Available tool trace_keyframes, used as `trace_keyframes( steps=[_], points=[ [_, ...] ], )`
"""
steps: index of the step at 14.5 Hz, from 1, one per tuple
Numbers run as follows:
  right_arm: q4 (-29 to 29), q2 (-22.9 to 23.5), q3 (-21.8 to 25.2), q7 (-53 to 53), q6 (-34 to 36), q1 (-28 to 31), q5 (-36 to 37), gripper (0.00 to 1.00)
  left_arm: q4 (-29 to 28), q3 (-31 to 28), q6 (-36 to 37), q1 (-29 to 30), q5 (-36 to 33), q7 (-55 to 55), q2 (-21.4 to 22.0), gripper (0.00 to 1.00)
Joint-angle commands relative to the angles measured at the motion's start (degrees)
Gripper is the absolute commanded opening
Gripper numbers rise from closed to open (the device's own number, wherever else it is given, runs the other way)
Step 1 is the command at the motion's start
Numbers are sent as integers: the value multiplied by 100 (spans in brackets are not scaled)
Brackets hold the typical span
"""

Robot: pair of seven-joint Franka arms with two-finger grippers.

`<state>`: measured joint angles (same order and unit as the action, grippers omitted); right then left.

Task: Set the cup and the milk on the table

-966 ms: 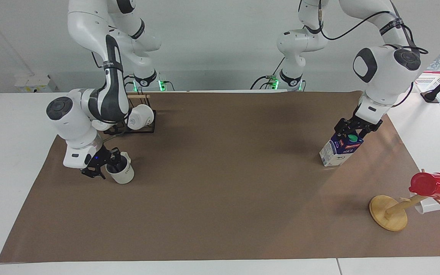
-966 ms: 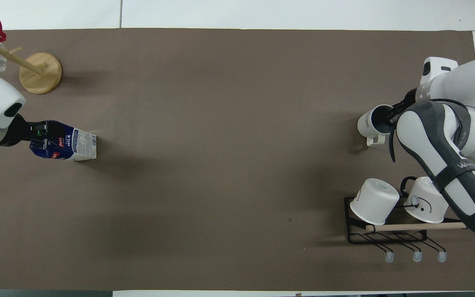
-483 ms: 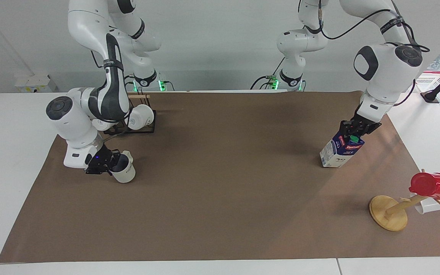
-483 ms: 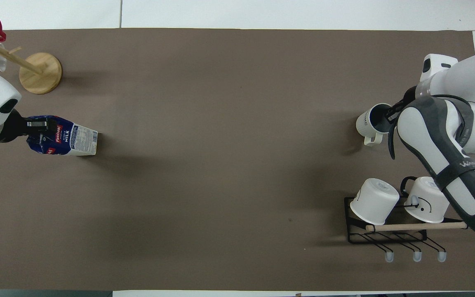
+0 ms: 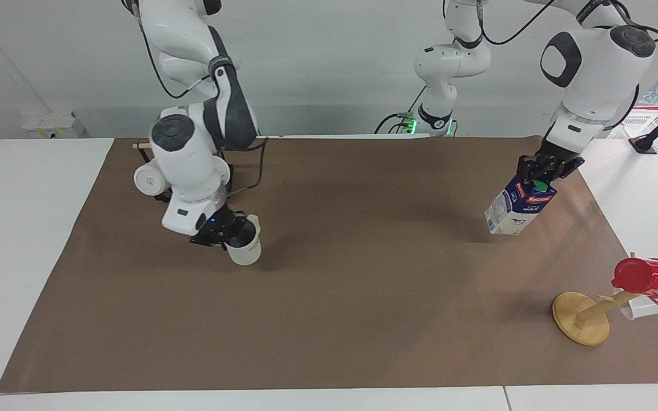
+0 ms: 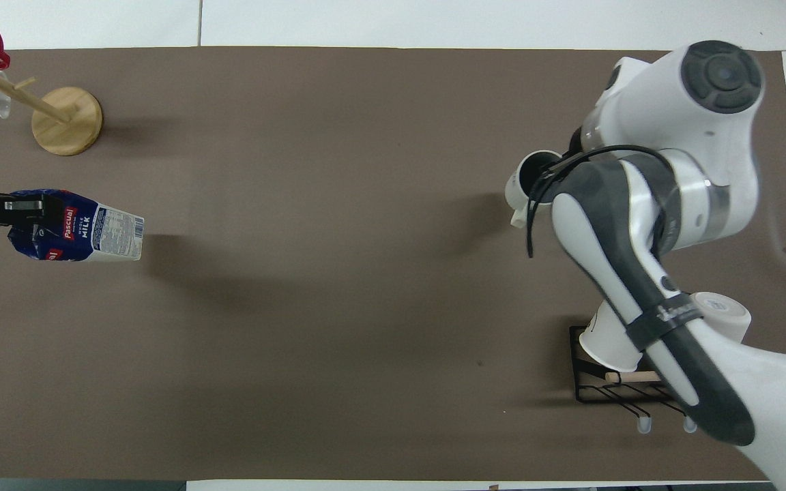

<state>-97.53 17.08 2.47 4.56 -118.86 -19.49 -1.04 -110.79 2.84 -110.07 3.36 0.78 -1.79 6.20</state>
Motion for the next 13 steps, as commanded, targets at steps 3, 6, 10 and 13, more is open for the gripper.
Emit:
trace_keyframes(
  steps=[3, 6, 10, 13],
  points=[
    [33, 374, 17, -1386, -401, -906, 481, 0, 5, 6, 135, 15, -113, 47, 74, 0],
    [-221, 357, 8, -1449, -681, -1012, 482, 0, 14, 6, 345, 7, -121, 47, 144, 0],
    [-485, 340, 8, -1519, -1059, -1092, 482, 0, 75, 41, 575, -28, -420, 56, 197, 0],
    [-732, 269, 8, -1537, -1192, -1110, 482, 0, 128, 50, 575, -37, -412, 99, 197, 0]
  ],
)
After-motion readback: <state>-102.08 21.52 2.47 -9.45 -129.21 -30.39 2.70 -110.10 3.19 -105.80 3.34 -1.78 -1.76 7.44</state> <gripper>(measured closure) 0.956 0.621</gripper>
